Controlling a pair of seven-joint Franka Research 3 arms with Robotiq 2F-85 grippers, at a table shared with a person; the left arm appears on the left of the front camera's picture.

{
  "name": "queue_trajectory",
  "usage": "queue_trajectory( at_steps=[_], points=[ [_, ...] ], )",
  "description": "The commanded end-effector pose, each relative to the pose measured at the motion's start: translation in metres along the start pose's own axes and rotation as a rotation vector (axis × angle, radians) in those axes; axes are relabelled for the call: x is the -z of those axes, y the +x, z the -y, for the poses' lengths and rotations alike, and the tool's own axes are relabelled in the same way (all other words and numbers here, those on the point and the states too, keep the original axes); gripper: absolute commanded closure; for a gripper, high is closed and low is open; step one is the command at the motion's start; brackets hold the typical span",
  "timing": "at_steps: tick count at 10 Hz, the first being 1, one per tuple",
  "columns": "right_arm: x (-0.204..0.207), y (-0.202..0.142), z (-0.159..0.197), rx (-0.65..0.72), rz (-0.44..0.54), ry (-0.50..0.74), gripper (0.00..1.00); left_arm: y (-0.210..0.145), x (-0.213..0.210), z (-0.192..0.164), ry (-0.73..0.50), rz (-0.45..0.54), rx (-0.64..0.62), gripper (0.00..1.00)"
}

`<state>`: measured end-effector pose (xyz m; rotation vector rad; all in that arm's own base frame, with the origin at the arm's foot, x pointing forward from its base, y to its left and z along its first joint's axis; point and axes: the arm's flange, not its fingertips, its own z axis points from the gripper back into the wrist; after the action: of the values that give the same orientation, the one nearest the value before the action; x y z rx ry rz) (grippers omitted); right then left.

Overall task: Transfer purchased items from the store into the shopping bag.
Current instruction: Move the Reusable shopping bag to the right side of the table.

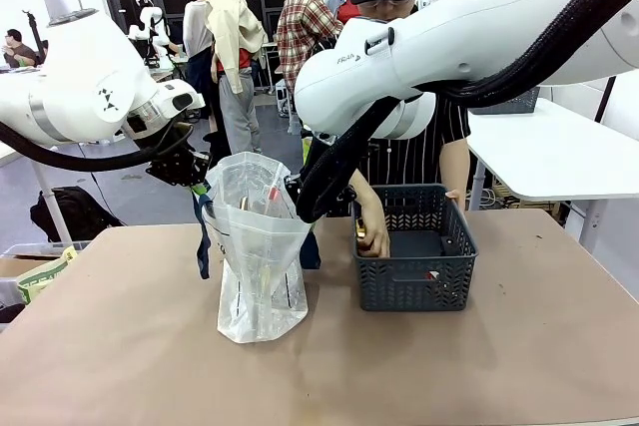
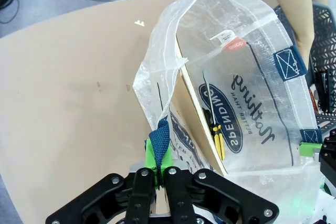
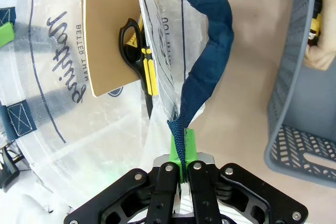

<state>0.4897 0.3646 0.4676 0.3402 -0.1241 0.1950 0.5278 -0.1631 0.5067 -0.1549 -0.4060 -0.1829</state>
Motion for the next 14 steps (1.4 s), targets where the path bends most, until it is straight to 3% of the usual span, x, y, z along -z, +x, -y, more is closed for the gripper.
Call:
queue_trajectory(
  at_steps=[1, 14],
  points=[
    [-0.0010, 0.0003, -0.0003, 0.004, 0.002, 0.007, 1.00, -0.0018, -0.0022, -0.0009, 0.002, -0.001, 0.001, 1.00],
    [-0.0010, 0.0003, -0.0003, 0.004, 0.002, 0.007, 1.00, -0.0018, -0.0022, -0.0009, 0.002, -0.001, 0.001, 1.00]
  ],
)
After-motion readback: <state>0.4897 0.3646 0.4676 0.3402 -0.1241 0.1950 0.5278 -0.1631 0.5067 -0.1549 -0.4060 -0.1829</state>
